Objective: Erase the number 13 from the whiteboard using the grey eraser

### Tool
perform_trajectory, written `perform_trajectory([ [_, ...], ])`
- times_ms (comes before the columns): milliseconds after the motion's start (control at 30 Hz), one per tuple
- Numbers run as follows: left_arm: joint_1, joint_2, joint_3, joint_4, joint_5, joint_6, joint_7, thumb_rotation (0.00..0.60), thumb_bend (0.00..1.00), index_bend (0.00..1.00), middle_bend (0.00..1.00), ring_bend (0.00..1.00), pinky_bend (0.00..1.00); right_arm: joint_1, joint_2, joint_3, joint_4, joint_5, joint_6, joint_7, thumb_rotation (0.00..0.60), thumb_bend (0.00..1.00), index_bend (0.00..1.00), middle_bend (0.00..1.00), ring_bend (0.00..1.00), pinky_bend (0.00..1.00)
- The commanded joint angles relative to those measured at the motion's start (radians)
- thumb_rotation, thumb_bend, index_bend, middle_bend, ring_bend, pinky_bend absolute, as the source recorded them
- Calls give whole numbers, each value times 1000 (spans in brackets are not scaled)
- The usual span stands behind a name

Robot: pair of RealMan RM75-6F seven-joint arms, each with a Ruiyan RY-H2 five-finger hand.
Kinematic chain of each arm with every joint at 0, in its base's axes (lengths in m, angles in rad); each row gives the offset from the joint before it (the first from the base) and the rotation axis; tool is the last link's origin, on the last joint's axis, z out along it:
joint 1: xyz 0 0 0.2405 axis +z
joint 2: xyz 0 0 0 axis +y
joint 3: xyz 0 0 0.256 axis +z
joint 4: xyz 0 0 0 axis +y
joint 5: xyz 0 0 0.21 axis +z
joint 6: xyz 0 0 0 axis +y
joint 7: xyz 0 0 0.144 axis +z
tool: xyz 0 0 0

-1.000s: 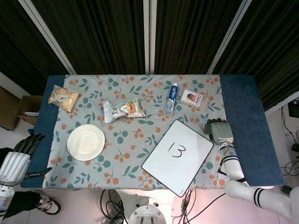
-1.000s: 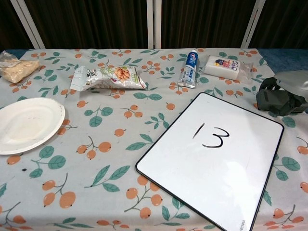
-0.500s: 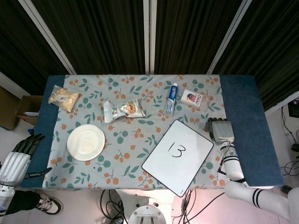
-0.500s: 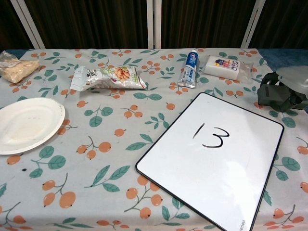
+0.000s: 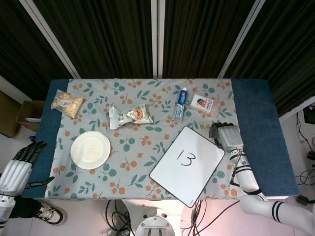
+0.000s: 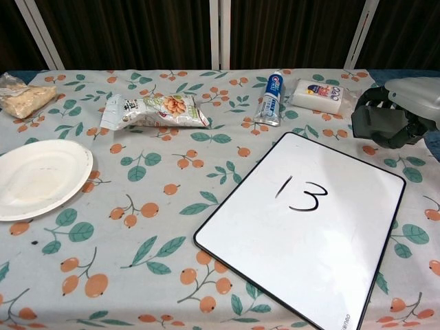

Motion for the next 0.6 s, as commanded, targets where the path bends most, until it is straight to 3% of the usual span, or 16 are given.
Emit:
perform_trajectory([
  [33, -2, 0, 0, -2, 0, -3, 0, 434, 59, 94, 93, 79, 188, 8, 151, -51, -188, -122, -78, 75, 600, 483, 740, 624, 533, 630],
  [133, -4, -2, 1, -4, 2, -6, 2, 435, 59, 95, 93, 79, 188, 22, 235, -87, -270, -212, -141, 125, 600, 481, 775, 628, 536, 632],
  [300, -5, -2, 2, -7, 4, -8, 8, 432, 59, 94, 93, 79, 188, 37, 296, -155, -308, -317, -226, 189, 600, 474, 792, 628, 536, 632],
  [600, -2, -2, 4, -6, -1, -10, 6, 437, 60, 95, 93, 79, 188, 25, 230, -204, -242, -461, -195, 202, 600, 468, 796, 631, 535, 632],
])
